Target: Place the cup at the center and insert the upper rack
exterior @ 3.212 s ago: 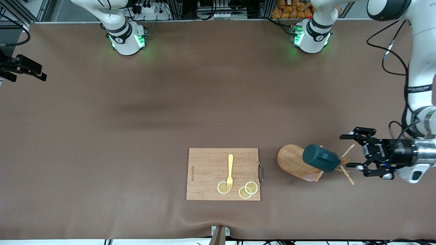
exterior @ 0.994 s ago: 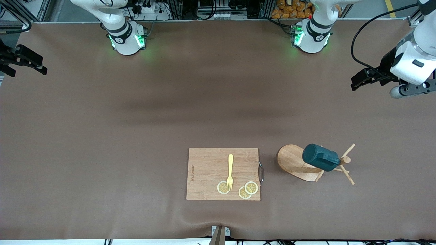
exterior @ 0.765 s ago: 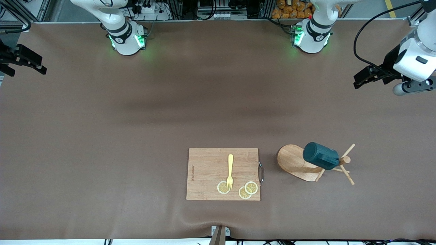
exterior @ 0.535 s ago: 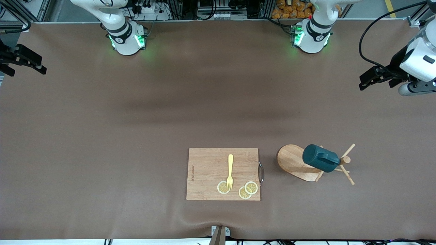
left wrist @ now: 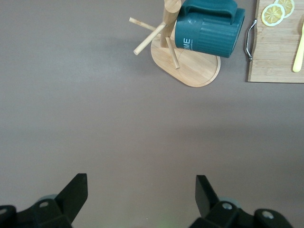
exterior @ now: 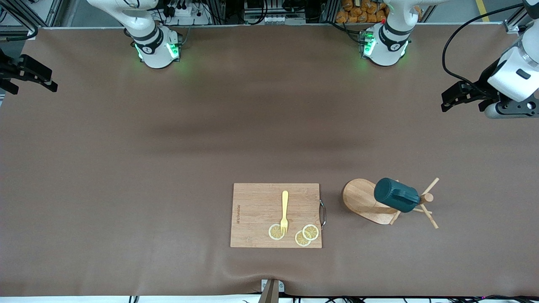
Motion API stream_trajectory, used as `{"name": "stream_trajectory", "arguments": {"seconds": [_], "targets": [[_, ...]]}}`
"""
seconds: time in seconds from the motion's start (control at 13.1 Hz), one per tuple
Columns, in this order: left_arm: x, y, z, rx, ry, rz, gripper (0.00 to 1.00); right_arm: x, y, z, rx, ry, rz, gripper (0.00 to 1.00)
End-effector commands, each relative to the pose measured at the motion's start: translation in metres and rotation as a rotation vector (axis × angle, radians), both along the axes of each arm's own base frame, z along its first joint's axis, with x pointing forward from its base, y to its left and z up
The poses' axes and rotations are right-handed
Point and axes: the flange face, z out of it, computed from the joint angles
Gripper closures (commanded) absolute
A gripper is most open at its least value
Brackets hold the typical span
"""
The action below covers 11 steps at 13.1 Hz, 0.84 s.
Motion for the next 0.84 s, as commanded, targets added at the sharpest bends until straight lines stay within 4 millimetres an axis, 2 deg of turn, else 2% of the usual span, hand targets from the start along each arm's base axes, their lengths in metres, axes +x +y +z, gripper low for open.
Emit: {"name": "stream_trajectory", "arguments": {"seconds": [0.0, 0.76], "targets": [[-0.0032, -0.0021, 0.0075, 0.026, -0.009, -0.01, 0.0, -0.0069, 0.0001, 0.0025, -0.01, 0.011, -0.003, 0.0], [-0.008, -0.0035, 0.0104, 0.028, 0.005, -0.008, 0.0, -0.0115, 0.003, -0.0013, -0.013, 0.057, 0.007, 0.0]]}}
